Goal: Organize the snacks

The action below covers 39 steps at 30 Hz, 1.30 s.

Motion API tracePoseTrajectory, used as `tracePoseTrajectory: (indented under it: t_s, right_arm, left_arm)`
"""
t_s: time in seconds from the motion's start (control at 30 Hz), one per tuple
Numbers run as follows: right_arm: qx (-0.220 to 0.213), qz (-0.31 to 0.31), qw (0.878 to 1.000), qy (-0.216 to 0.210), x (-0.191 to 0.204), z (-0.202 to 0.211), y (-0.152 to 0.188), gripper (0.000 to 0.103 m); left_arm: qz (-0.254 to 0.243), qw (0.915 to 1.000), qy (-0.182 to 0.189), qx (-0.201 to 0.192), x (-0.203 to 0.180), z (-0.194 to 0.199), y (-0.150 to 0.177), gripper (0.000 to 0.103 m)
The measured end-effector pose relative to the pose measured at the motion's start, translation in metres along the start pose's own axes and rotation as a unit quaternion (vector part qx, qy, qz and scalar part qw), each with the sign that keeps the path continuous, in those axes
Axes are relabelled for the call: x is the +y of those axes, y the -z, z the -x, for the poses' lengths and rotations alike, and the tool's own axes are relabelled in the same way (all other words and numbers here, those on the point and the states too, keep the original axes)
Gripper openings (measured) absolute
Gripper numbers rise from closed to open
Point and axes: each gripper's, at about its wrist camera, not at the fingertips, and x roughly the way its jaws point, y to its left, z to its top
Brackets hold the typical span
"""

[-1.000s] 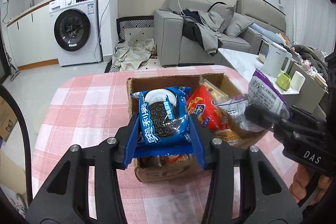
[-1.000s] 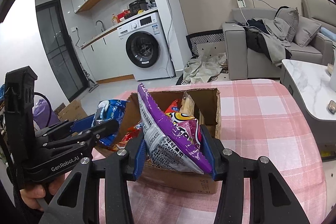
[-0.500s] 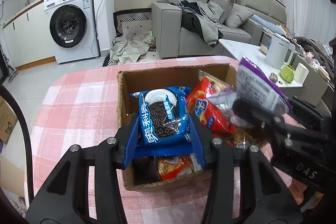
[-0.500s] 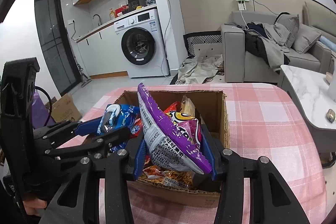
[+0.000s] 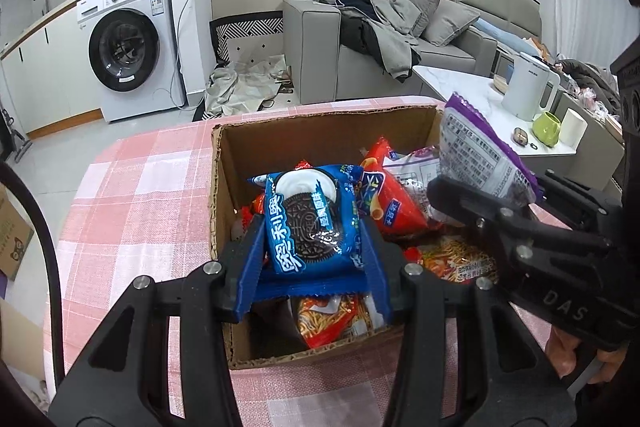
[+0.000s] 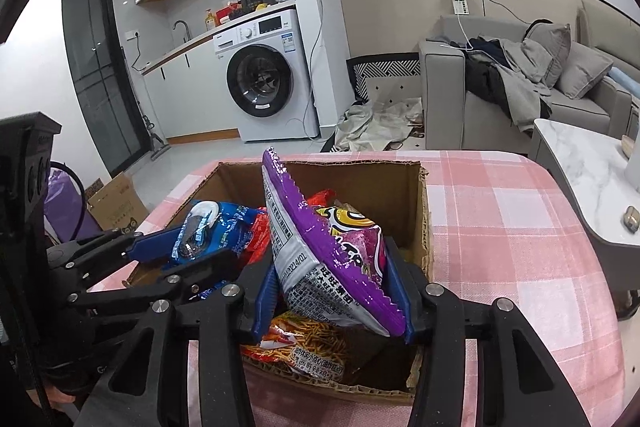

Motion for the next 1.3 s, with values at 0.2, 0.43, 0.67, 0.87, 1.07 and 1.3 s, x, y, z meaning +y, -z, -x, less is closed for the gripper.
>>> tracePoseTrajectory:
  t_s: [0.2,0.43,0.67,0.87,1.07,1.3]
  right_arm:
    - [-0.007,0.038,0.999,-0.011,0.006,0.015,0.005,0.074]
    - [-0.042,0.035,0.998,-0.022,-0.004,0.047,0.007,0.096]
    - [-0.060,0.040,0.997,-0.029,-0.004,0.082,0.018,0.103]
    - [-0.072,0.026,0.996,-0.039,-0.009,0.102,0.035,0.103]
    - [-0.082,0.017,0.996,-0.043,-0.017,0.115,0.056,0.103]
    - [-0.102,0.022,0.993,-0.047,-0.020,0.123,0.078,0.103]
  left_arm:
    - [0.014,0.9999,0.000,-0.007,0.008,0.004,0.004,0.044]
    - [0.014,0.9991,0.010,-0.039,0.010,0.036,0.013,0.086]
    - [0.030,0.9969,0.009,-0.072,0.019,0.075,0.028,0.103]
    - [0.018,0.9960,0.009,-0.087,0.014,0.110,0.055,0.103]
    - [0.016,0.9933,-0.007,-0.115,0.010,0.134,0.079,0.103]
    - [0.018,0.9915,-0.009,-0.129,0.007,0.139,0.098,0.103]
